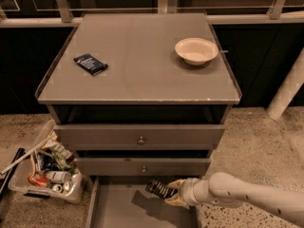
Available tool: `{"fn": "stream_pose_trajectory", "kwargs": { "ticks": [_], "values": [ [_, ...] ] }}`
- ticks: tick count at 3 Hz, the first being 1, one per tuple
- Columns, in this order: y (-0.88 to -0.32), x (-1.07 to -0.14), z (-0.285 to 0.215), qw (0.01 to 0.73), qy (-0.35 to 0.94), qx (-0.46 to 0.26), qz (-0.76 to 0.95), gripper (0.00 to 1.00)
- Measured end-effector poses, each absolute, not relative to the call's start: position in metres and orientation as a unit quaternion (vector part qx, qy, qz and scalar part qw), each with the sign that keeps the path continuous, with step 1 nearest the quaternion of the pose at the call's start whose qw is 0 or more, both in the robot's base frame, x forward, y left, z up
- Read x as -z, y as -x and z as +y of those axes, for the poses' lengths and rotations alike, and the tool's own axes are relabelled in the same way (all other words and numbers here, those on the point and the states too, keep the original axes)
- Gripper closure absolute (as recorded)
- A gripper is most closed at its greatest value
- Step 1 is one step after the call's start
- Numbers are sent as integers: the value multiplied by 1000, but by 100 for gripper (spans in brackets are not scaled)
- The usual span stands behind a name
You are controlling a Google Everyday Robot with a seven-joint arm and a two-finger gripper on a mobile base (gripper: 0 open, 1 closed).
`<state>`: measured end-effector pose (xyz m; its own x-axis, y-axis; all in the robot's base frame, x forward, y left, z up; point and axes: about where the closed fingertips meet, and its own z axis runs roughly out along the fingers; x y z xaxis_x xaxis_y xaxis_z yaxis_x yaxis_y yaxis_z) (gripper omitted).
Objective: Place rxbar chocolate into bottom drawer
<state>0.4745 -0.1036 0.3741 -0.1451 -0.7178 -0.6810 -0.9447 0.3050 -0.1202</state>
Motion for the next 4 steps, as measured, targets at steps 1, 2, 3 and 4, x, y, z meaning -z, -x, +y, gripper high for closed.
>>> {"fn": "stream_pose_trajectory", "kwargs": {
  "ticks": [1, 2, 3, 4],
  "values": [
    [-465, -329, -94, 331, 569, -197, 727, 100],
    [-462, -285, -88, 327, 571, -215, 721, 100],
    [-473, -256, -81, 330, 565, -233, 720, 100],
    [-490, -221, -75, 323, 564, -235, 723, 100]
  ]
}}
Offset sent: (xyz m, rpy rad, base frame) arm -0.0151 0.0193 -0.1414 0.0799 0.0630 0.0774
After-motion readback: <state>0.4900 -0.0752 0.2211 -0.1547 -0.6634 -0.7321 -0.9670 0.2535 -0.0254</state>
